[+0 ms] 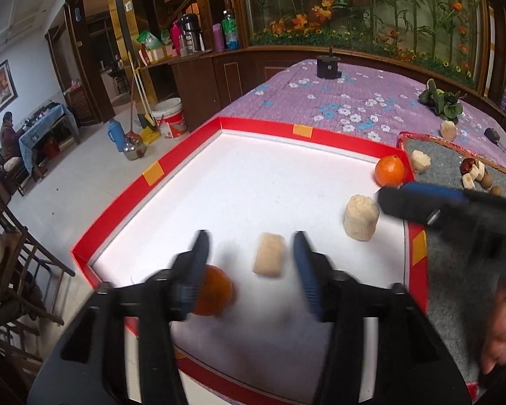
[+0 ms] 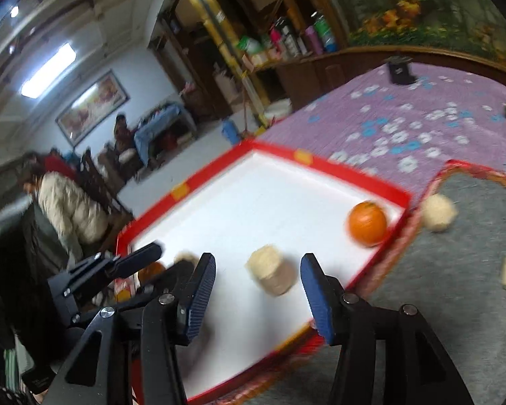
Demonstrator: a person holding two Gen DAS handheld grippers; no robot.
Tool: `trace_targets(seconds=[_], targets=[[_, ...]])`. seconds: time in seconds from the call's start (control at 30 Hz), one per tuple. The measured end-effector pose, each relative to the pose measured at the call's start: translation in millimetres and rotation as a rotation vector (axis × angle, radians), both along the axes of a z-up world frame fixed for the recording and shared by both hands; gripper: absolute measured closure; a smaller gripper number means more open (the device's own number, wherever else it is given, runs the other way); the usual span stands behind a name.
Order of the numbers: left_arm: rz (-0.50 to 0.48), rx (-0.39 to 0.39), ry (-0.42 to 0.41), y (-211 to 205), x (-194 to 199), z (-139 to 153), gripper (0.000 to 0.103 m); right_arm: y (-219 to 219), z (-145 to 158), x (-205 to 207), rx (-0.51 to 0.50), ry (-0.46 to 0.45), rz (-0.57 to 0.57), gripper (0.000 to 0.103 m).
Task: Organize fruits
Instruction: 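Grasp another beige octagonal cake on the mat with the right tool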
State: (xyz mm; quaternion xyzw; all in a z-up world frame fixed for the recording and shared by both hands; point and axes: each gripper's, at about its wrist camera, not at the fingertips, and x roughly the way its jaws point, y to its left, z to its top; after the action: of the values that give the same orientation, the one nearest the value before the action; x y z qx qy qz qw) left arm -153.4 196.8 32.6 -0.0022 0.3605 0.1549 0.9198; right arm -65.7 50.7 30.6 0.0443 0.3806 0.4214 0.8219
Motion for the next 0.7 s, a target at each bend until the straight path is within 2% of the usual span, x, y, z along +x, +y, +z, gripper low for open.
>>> trace_targets(seconds=[0.13,0.27,0.43,0.7], targets=[[-0.006,0.029,-0.013,-5.2,-2.7,4.7,0.041,-39.7,4.9,8.4,0.043,0.021,-0.085,0.052],[-0.015,0.024,-0.012,-9.2,-3.2,3.8,0.041,-87.3,1.3,14.1,-0.018,0.011,-0.21,0.052],[-0.07,0.006,-0.025,-24.2,1.5,12.0,0.041,-135.4,-5.0,27.0,-0.119,0.019,-0.327,0.052],[-0.243,0.041,-0.051,-64.3,18.7,40.3,0.041,-120.4,-22.4,56.4,-0.246,0.033,-0.354,0.052]])
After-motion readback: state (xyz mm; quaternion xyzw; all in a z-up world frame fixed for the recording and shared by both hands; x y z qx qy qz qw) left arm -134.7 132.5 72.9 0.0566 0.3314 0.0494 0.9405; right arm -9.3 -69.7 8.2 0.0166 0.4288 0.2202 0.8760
